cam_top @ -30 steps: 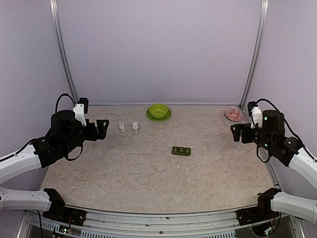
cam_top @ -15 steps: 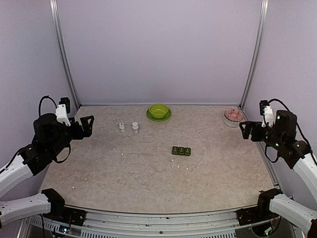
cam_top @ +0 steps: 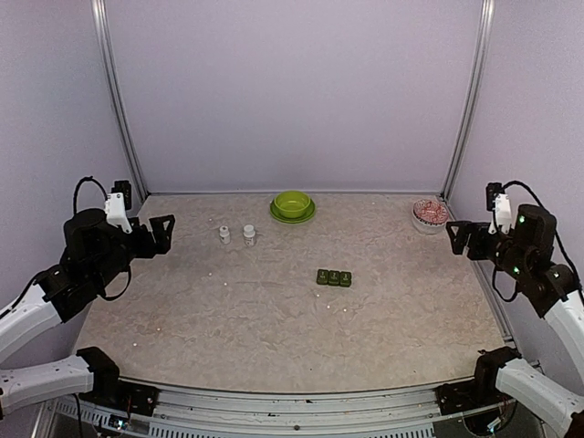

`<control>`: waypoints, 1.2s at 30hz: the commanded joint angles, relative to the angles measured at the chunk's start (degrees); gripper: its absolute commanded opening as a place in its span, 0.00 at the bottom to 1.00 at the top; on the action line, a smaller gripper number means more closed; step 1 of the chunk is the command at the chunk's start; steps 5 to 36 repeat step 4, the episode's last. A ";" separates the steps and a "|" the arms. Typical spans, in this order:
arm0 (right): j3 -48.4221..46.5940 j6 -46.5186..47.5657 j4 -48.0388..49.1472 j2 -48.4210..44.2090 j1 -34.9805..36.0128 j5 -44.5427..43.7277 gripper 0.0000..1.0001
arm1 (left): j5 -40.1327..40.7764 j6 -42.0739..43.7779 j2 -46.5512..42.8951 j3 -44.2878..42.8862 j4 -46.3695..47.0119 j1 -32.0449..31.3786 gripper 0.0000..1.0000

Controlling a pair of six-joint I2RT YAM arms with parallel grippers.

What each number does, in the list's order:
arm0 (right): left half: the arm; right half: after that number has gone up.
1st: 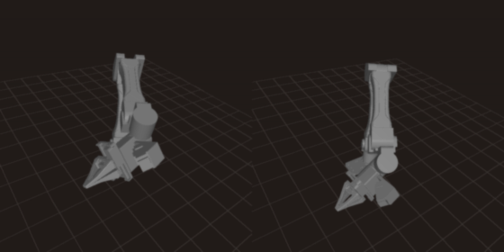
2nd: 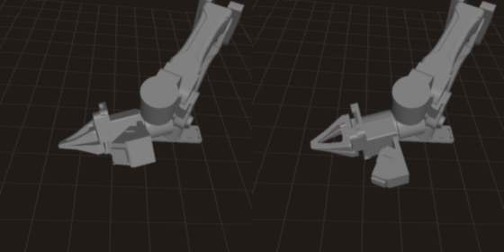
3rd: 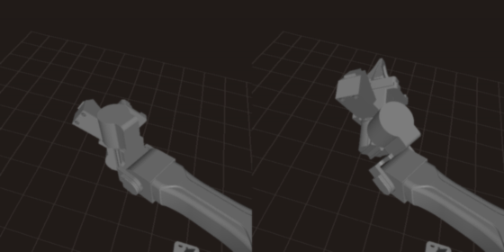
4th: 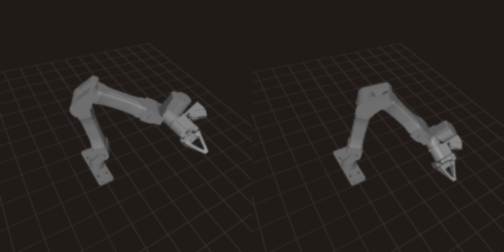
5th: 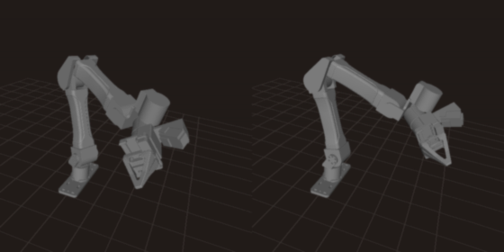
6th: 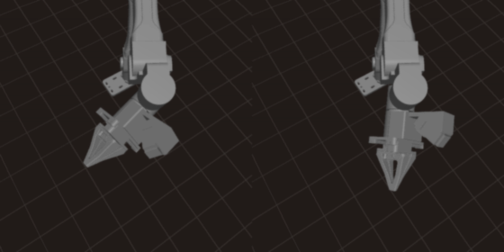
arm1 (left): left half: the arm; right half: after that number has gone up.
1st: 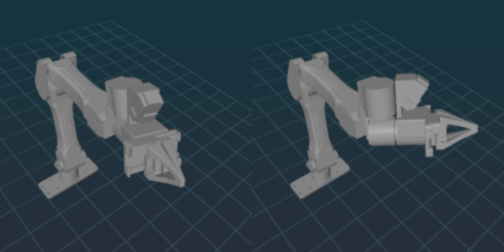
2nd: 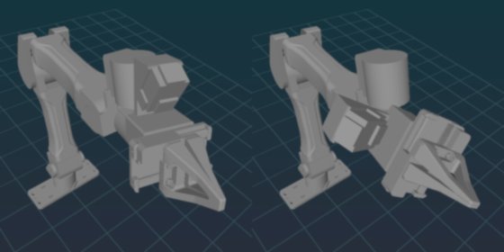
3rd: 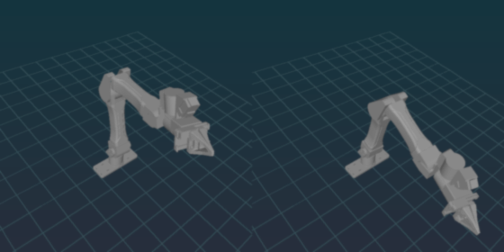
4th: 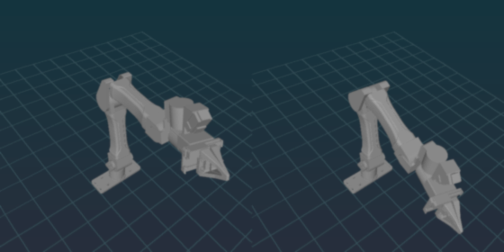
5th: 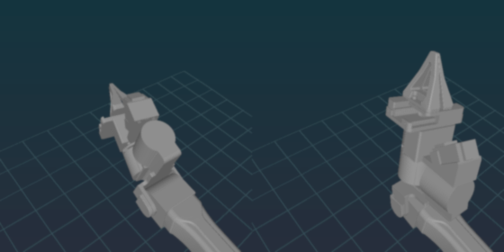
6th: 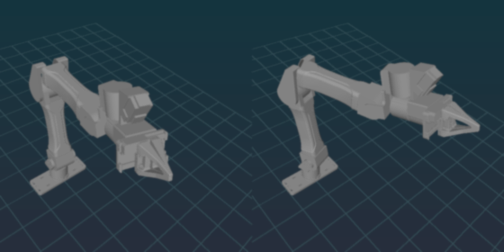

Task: Sort the pills into containers
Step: Reset both arms

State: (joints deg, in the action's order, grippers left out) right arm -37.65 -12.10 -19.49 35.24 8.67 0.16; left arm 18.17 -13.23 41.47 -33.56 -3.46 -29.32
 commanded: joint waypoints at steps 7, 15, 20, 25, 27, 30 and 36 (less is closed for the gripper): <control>-1.48 -1.15 0.54 -0.74 -0.50 0.55 1.00 | -1.46 -0.30 -0.26 0.12 -0.06 0.35 0.99; -1.48 -1.15 0.54 -0.74 -0.50 0.55 1.00 | -1.46 -0.30 -0.26 0.12 -0.06 0.35 0.99; -1.48 -1.15 0.54 -0.74 -0.50 0.55 1.00 | -1.46 -0.30 -0.26 0.12 -0.06 0.35 0.99; -1.48 -1.15 0.54 -0.74 -0.50 0.55 1.00 | -1.46 -0.30 -0.26 0.12 -0.06 0.35 0.99; -1.48 -1.15 0.54 -0.74 -0.50 0.55 1.00 | -1.46 -0.30 -0.26 0.12 -0.06 0.35 0.99; -1.48 -1.15 0.54 -0.74 -0.50 0.55 1.00 | -1.46 -0.30 -0.26 0.12 -0.06 0.35 0.99; -1.48 -1.15 0.54 -0.74 -0.50 0.55 1.00 | -1.46 -0.30 -0.26 0.12 -0.06 0.35 0.99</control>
